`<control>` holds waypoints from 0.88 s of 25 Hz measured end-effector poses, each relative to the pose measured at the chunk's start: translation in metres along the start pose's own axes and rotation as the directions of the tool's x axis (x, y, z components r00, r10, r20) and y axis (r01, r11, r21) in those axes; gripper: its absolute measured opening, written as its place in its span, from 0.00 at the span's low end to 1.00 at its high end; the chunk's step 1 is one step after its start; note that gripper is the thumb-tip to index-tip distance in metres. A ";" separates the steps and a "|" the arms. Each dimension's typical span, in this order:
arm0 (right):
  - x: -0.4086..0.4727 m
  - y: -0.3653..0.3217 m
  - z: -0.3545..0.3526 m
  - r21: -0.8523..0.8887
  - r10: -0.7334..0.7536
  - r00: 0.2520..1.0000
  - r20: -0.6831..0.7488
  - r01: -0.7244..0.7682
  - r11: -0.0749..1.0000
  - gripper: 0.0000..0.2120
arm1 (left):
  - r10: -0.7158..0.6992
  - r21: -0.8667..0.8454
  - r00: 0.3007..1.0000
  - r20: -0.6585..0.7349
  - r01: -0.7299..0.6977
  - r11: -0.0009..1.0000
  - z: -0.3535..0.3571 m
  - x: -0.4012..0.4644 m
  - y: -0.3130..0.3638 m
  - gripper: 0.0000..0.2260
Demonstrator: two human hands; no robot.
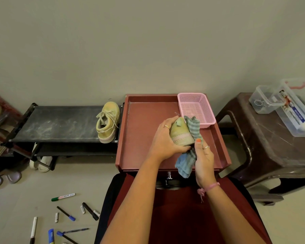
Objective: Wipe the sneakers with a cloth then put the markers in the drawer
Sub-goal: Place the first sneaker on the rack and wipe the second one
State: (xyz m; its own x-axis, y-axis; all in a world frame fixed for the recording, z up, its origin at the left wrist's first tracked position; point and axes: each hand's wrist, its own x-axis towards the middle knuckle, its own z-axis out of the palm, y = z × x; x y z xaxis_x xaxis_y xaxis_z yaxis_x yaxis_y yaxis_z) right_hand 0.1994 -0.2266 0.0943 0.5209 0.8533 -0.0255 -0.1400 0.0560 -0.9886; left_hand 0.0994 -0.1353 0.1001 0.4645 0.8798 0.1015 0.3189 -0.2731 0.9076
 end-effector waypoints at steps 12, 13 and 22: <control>0.013 0.001 -0.004 0.102 -0.017 1.000 -0.008 0.018 0.995 0.14 | -0.001 0.026 1.000 -0.008 0.001 1.000 0.004 0.012 0.005 0.46; 0.011 -0.001 -0.001 0.148 0.043 0.998 -0.037 -0.037 0.988 0.14 | 0.002 0.037 1.000 0.006 -0.003 0.999 0.005 0.012 0.005 0.46; 0.007 0.012 -0.008 -0.577 -0.455 0.830 0.323 0.553 0.601 0.18 | -0.016 -0.060 0.997 -0.076 0.011 0.998 0.004 0.010 0.002 0.34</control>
State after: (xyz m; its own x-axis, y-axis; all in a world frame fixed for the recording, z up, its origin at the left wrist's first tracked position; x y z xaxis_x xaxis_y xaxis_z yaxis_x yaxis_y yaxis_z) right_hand 0.2084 -0.2244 0.0812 0.2244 0.8502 0.4762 0.6895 0.2068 -0.6941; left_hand 0.1079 -0.1290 0.1008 0.3948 0.9112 0.1178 0.2741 -0.2392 0.9315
